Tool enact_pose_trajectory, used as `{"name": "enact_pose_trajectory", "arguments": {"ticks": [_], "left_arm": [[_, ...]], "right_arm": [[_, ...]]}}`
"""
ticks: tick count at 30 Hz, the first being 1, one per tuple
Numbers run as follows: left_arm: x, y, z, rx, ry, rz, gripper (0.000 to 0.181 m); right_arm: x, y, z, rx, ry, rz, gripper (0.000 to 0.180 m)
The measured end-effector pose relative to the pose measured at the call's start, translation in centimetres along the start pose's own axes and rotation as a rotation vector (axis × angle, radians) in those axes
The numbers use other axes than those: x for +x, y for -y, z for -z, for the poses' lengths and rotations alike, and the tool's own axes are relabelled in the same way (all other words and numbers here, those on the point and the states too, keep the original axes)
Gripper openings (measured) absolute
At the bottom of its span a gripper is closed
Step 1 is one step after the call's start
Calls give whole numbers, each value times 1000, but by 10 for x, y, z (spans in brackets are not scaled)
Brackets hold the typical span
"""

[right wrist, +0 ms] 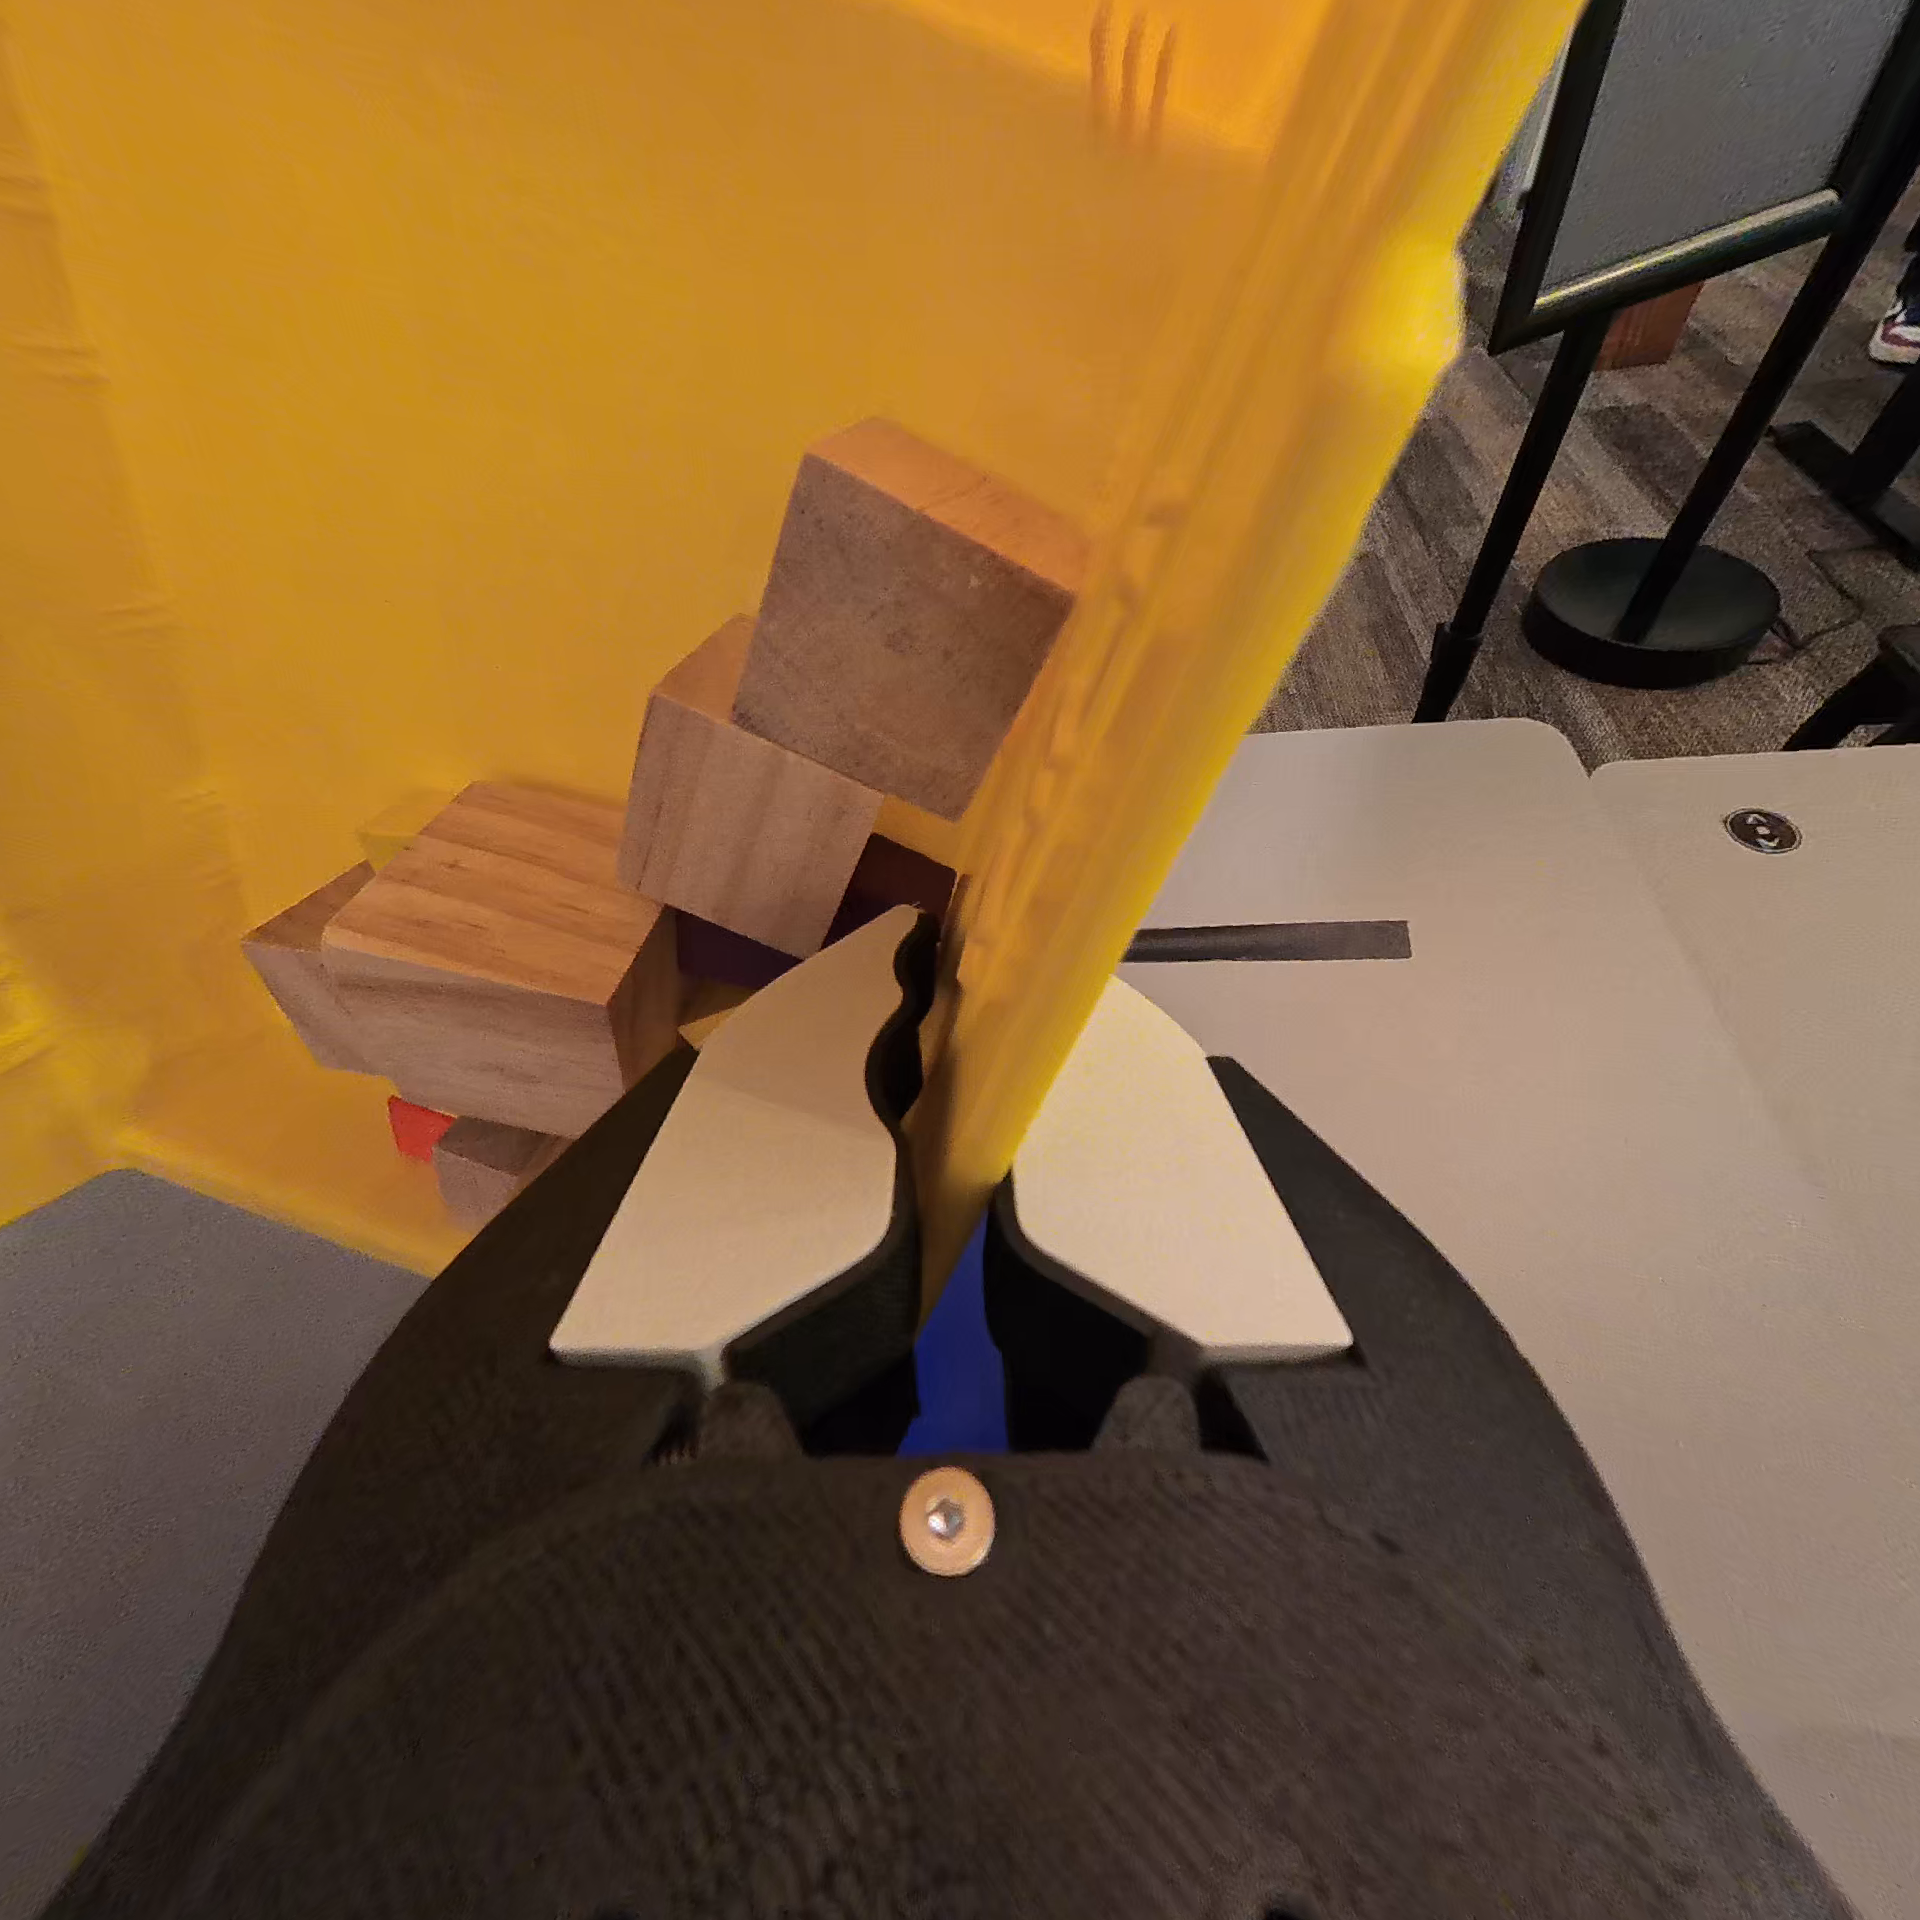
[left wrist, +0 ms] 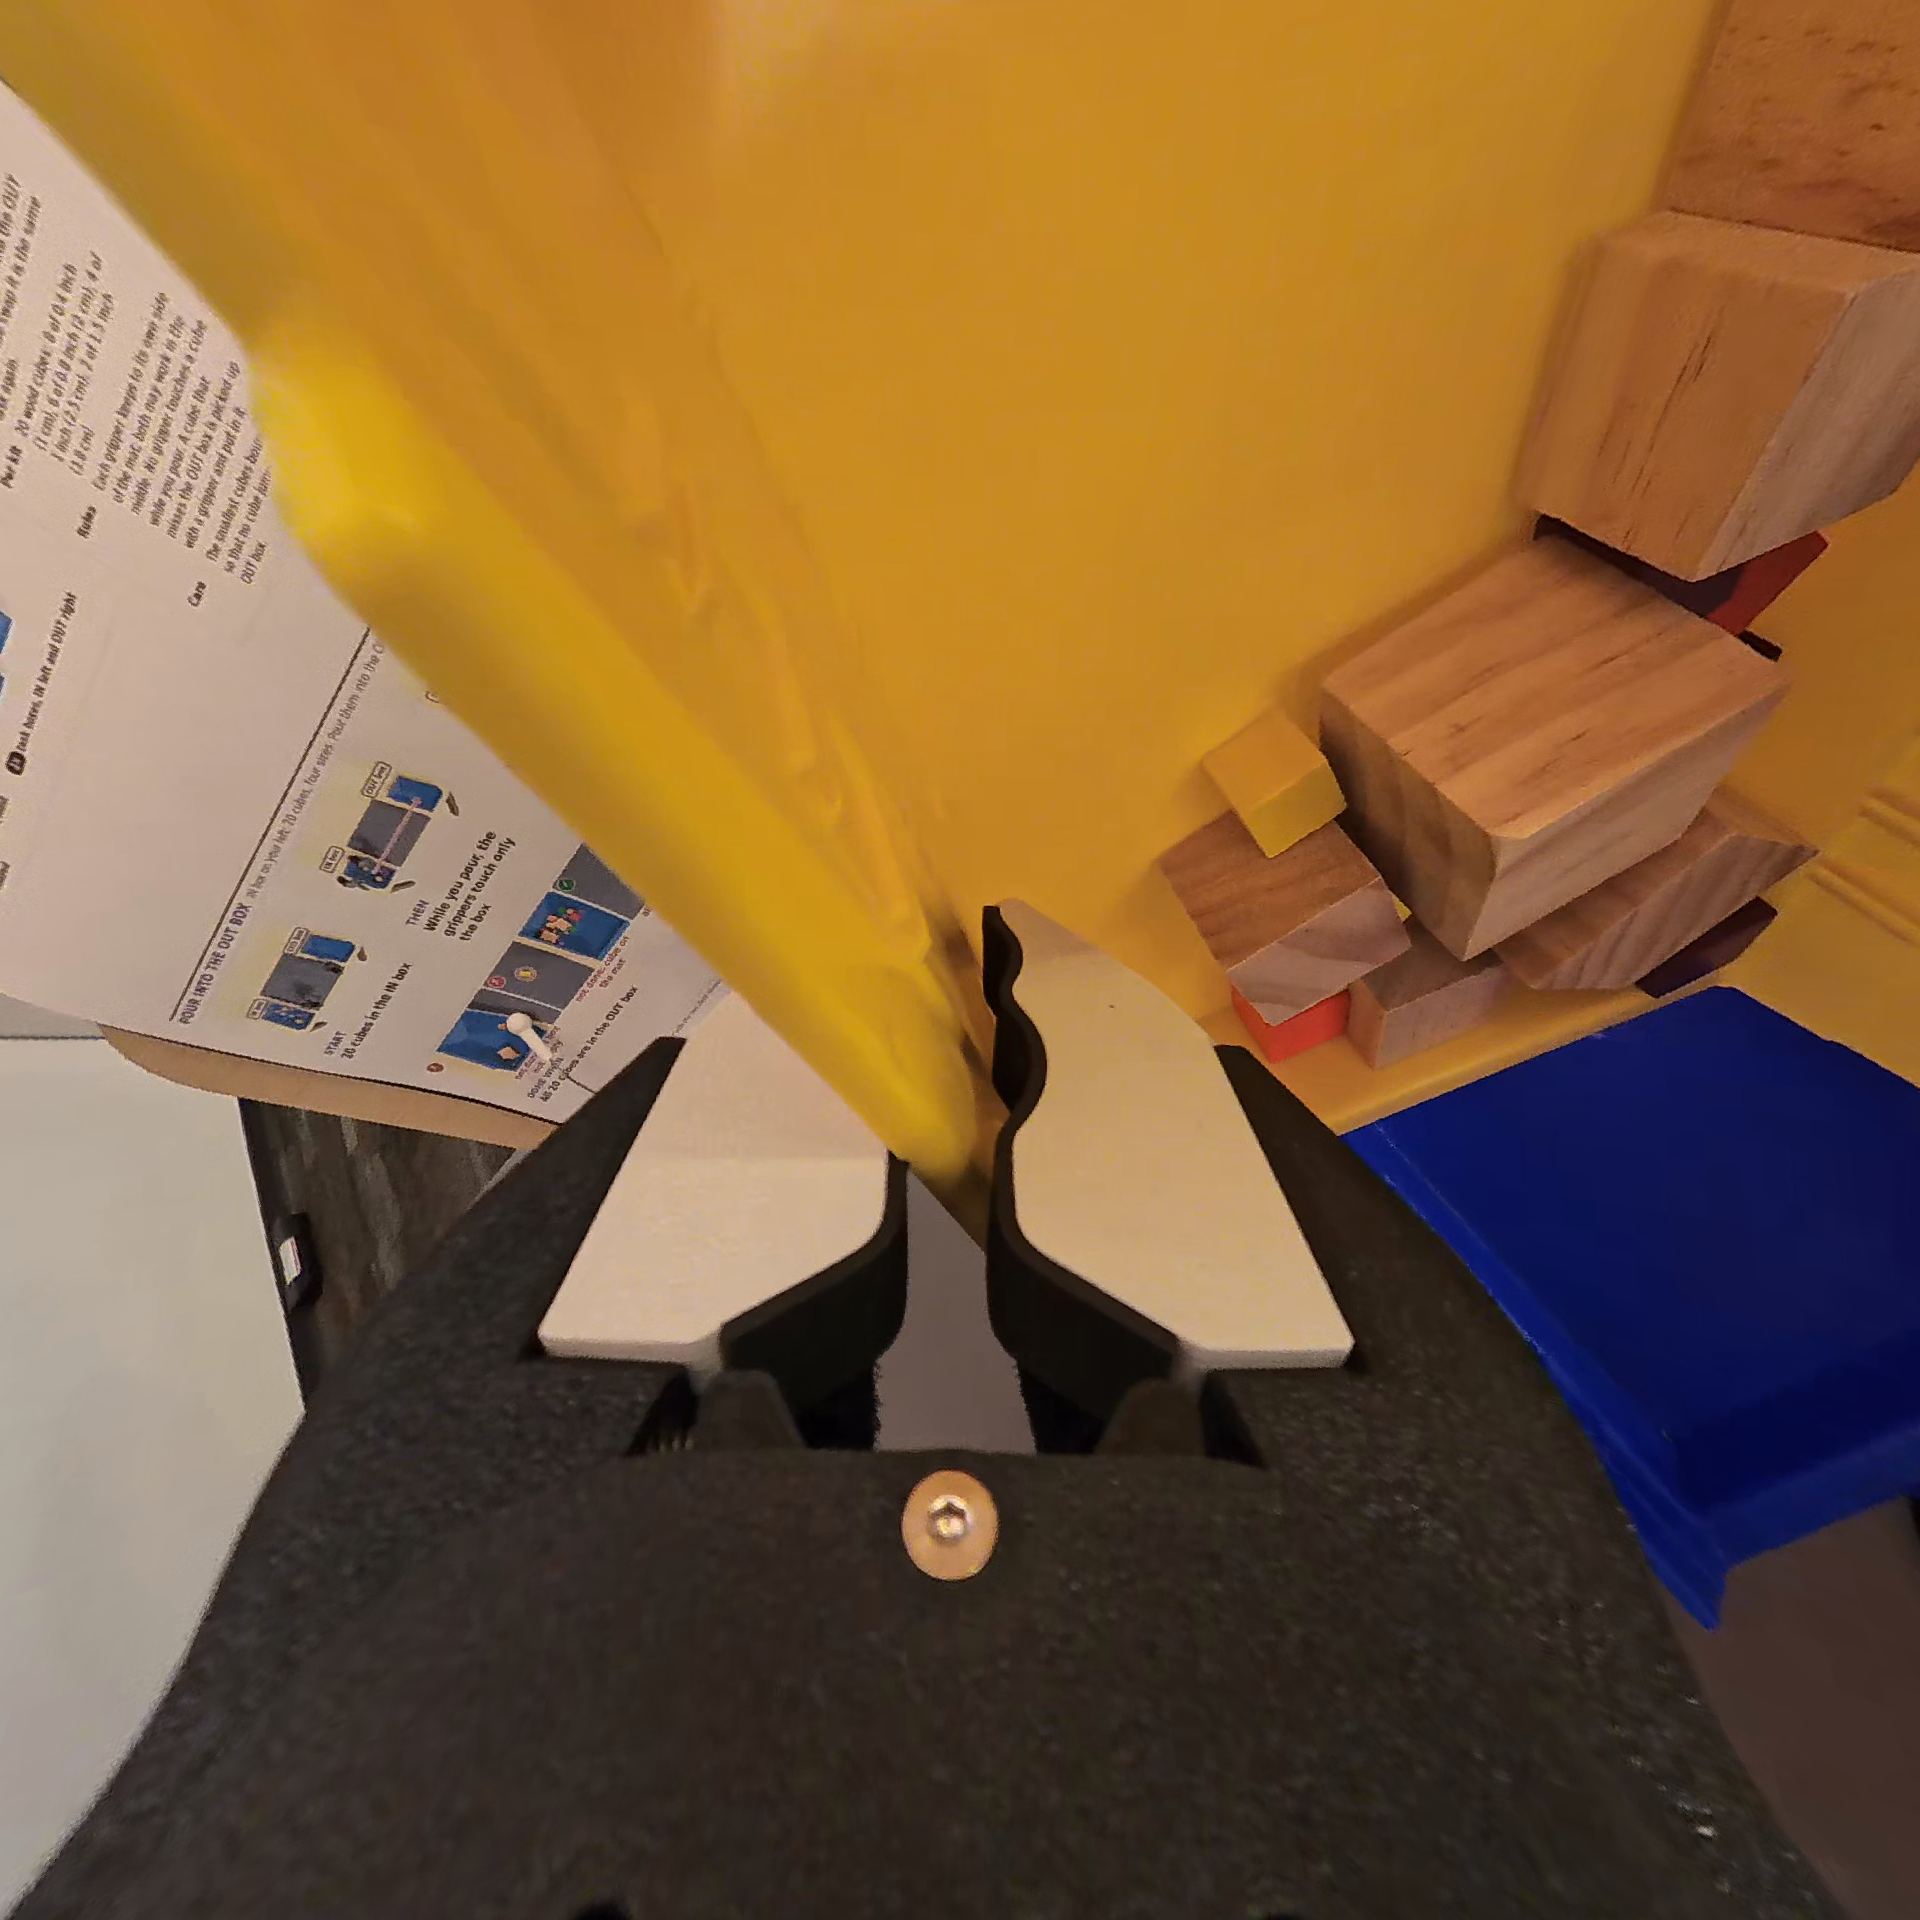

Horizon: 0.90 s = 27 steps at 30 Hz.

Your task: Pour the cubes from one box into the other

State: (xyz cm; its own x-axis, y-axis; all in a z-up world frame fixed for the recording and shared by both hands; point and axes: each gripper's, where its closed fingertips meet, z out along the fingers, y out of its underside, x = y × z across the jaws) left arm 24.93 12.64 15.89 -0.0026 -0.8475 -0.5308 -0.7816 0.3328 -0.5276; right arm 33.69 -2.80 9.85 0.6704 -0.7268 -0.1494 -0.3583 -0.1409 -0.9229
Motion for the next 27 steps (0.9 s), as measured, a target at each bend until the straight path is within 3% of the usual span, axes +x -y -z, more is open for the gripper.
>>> {"name": "enact_pose_trajectory", "arguments": {"ticks": [27], "left_arm": [[7,-6,-15,191,-34,72,11]], "right_arm": [[6,13,6,73,-105,119,5]]}}
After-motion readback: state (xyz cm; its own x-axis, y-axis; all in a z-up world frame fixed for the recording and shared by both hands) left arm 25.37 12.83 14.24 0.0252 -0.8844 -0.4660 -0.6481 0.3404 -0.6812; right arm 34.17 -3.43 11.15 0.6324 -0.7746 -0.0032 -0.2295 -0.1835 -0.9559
